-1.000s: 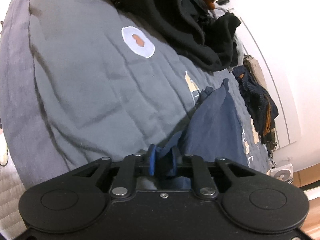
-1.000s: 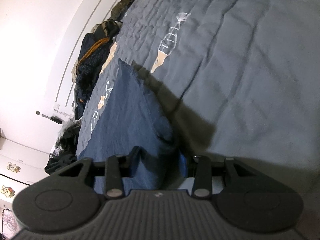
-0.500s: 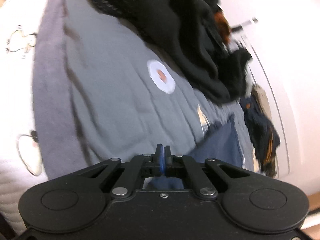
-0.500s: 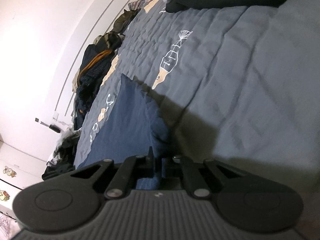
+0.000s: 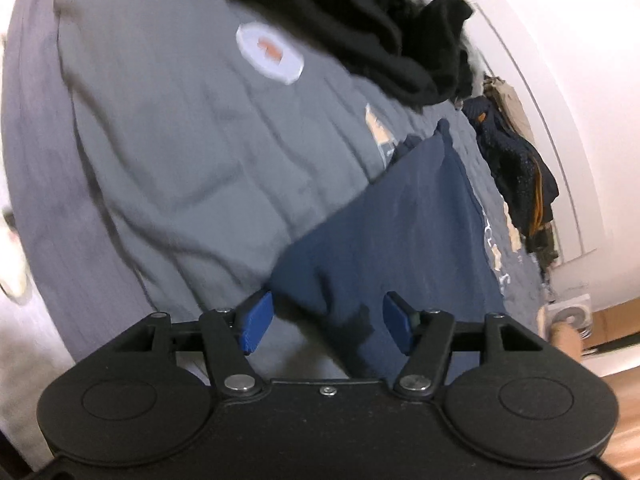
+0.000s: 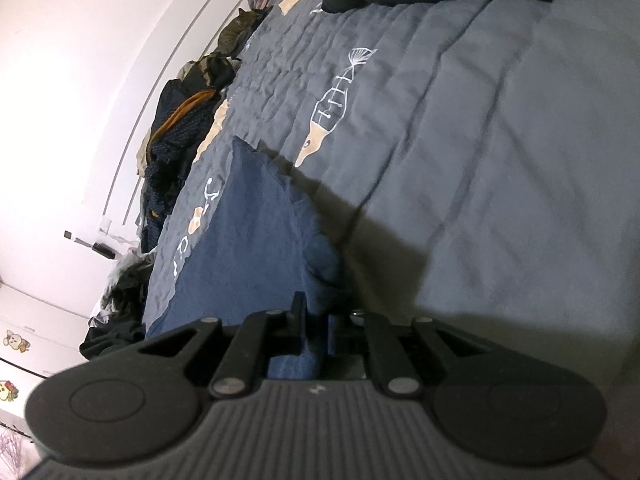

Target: Fold clothes

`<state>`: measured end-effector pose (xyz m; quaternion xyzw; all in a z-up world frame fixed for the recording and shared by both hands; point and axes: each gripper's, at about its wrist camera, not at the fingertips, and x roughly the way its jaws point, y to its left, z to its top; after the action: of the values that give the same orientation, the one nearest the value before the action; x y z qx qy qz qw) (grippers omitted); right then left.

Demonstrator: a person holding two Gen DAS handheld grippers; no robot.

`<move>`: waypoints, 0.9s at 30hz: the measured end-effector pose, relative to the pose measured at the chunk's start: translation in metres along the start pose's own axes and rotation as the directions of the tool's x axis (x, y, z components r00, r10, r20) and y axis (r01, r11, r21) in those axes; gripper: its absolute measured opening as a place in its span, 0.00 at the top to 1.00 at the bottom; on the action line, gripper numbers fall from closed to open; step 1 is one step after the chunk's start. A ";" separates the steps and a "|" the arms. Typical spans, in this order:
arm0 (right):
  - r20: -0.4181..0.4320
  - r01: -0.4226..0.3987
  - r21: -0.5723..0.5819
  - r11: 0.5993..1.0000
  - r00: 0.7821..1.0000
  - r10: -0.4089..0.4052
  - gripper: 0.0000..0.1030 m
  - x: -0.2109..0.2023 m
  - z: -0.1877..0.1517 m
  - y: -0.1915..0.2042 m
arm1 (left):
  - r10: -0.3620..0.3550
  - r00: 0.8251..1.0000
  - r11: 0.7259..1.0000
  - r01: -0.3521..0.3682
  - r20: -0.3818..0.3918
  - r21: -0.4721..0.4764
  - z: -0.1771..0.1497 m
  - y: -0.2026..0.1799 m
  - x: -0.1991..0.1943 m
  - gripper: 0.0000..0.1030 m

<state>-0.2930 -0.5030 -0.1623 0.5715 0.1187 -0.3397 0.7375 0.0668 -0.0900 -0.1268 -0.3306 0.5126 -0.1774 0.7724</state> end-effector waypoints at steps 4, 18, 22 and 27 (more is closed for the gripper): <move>-0.002 0.010 -0.003 1.000 1.000 -0.010 0.87 0.001 -0.001 0.000 | -0.004 1.000 1.000 0.004 -0.012 0.008 -0.006 -0.002 0.005 0.42; 0.008 -0.003 0.022 1.000 1.000 0.003 0.74 0.003 0.000 -0.005 | -0.072 0.997 0.997 0.073 0.028 -0.025 -0.002 -0.003 0.009 0.88; -0.003 0.010 0.006 1.000 1.000 -0.010 0.73 0.004 -0.001 -0.004 | -0.024 1.000 0.999 0.024 -0.008 -0.049 -0.004 0.001 0.019 0.75; -0.019 0.003 -0.001 1.000 1.000 -0.003 0.68 0.007 -0.001 -0.003 | -0.026 1.000 0.999 0.026 0.005 -0.039 -0.003 -0.002 0.022 0.69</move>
<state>-0.2900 -0.5051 -0.1690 0.5739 0.1268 -0.3355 0.7362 0.0736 -0.1064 -0.1410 -0.3526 0.5099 -0.1766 0.7645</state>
